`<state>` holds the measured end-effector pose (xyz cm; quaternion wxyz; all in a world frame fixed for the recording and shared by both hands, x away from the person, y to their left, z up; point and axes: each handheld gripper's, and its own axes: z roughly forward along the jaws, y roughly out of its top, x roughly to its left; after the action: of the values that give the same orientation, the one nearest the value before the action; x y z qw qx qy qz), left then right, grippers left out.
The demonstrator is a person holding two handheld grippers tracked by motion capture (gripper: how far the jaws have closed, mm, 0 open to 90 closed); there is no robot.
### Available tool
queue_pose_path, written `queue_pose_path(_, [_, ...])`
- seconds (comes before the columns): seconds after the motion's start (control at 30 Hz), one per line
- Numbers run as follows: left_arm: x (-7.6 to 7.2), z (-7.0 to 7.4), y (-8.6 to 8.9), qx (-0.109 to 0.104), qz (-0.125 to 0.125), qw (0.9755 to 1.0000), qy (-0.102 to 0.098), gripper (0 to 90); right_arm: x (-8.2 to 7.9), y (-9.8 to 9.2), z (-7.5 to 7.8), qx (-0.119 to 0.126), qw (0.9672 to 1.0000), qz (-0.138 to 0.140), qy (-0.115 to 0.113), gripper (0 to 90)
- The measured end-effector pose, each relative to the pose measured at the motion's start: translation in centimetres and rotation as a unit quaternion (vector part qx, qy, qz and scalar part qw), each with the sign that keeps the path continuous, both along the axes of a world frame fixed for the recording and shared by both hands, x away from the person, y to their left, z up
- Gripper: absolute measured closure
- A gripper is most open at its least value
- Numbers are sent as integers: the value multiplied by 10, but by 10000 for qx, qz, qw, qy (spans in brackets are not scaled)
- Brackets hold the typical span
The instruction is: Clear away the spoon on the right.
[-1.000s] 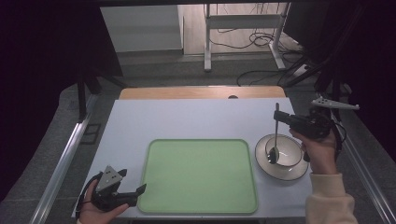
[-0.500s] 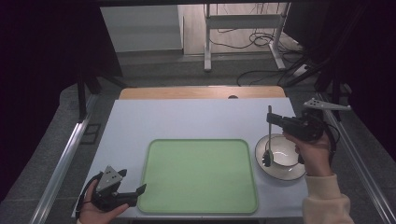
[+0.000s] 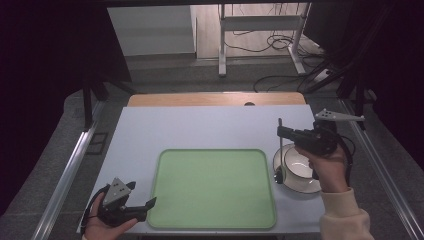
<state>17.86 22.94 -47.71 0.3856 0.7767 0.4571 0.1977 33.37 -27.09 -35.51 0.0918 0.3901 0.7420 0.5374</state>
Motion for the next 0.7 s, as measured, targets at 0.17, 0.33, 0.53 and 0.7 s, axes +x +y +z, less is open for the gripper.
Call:
queue_pose_path(0.17, [0,0,0,0,-3,10000,5,148,-1,6,-3,-21,10000,66,47,892])
queue_pose_path(0.33, [0,0,0,-2,-3,10000,7,148,-4,15,-8,-99,9998,144,137,891])
queue_pose_path(0.53, [0,-1,0,0,-4,10000,12,148,-7,22,-12,-145,9995,195,221,891])
queue_pose_path(0.7, [0,-1,0,5,-7,10000,15,148,-8,28,-16,-171,9991,217,314,890])
